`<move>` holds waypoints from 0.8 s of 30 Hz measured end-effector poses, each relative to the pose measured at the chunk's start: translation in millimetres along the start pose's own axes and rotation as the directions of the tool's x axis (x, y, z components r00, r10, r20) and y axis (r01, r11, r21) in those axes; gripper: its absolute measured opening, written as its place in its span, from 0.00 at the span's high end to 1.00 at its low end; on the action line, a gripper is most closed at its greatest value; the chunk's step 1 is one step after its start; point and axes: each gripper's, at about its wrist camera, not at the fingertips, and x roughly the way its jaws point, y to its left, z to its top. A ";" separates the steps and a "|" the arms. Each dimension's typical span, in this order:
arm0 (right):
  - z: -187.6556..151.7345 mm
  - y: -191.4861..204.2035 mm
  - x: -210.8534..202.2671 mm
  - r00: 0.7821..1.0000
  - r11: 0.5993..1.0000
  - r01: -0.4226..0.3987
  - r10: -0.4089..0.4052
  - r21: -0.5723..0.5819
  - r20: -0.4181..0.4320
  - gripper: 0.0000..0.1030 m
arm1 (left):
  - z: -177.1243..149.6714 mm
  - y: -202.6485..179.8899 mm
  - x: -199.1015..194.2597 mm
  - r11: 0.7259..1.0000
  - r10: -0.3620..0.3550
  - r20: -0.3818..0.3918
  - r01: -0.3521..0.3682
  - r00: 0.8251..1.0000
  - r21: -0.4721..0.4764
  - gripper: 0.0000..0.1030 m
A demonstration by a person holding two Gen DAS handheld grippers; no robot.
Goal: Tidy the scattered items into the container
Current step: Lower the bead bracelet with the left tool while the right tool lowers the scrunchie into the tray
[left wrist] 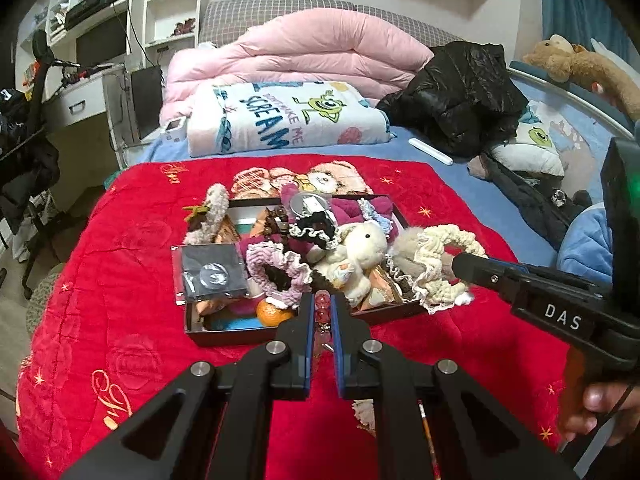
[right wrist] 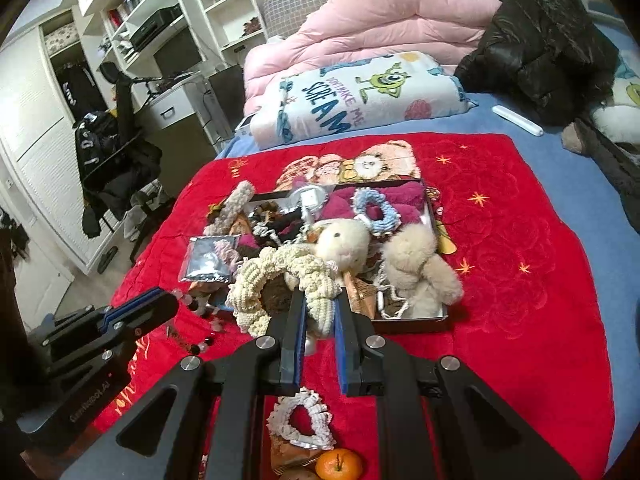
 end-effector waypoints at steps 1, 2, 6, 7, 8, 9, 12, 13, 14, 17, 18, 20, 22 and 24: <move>0.4 -3.4 -0.7 1.000 1.000 -0.003 0.003 0.016 0.001 0.88 | 3.5 0.2 2.7 1.000 0.002 -0.007 -0.002 1.000 -0.001 0.92; 0.9 -6.2 -0.8 1.000 1.000 -0.011 0.011 0.030 -0.001 0.88 | 7.0 1.0 4.5 1.000 0.002 -0.012 -0.003 1.000 -0.007 0.92; 7.5 -15.0 -0.6 1.000 0.998 -0.005 0.005 0.059 -0.005 0.88 | 27.4 7.6 8.5 0.999 -0.022 -0.017 0.021 1.000 -0.042 0.92; 9.9 -17.1 -1.0 1.000 0.998 -0.002 0.002 0.064 -0.003 0.88 | 32.8 7.7 10.2 0.999 -0.017 -0.019 0.016 1.000 -0.039 0.92; 12.4 -19.2 -1.7 1.000 0.998 0.002 -0.002 0.068 0.001 0.88 | 39.3 6.8 12.7 0.999 -0.015 -0.024 0.014 1.000 -0.031 0.92; 15.4 -22.0 -2.0 1.000 0.997 0.006 -0.006 0.075 0.002 0.88 | 46.2 5.1 15.1 1.000 -0.015 -0.023 0.015 1.000 -0.026 0.92; 22.9 -30.0 -1.5 1.000 0.996 0.016 -0.016 0.086 -0.001 0.88 | 61.8 -2.8 21.7 0.999 -0.046 -0.005 0.046 0.999 -0.016 0.92; 25.4 -32.1 -0.3 1.000 0.996 0.023 -0.023 0.085 -0.005 0.88 | 65.2 -7.0 24.4 0.998 -0.057 0.001 0.057 0.998 -0.007 0.92; 28.1 -34.6 1.3 1.000 0.996 0.029 -0.028 0.085 -0.007 0.88 | 68.4 -12.6 28.7 0.998 -0.067 0.006 0.067 0.998 0.008 0.92; 38.3 -44.6 8.4 0.999 0.994 0.043 -0.043 0.102 0.001 0.88 | 78.4 -26.8 46.7 0.994 -0.098 0.007 0.097 0.995 0.044 0.92; 40.5 -47.3 11.0 0.999 0.993 0.044 -0.045 0.107 0.004 0.88 | 80.4 -29.4 52.5 0.993 -0.106 0.007 0.105 0.994 0.045 0.92; 46.0 -53.9 20.2 0.998 0.991 0.056 -0.057 0.120 0.004 0.88 | 83.9 -34.4 67.3 0.994 -0.100 0.011 0.099 0.995 0.049 0.92; 50.5 -58.3 30.6 0.998 0.990 0.059 -0.059 0.126 0.001 0.88 | 84.8 -34.6 79.0 0.994 -0.101 0.009 0.100 0.995 0.046 0.92; 52.7 -62.3 43.0 0.997 0.990 0.071 -0.071 0.124 -0.002 0.88 | 83.0 -34.1 92.3 0.993 -0.114 0.003 0.114 0.994 0.037 0.92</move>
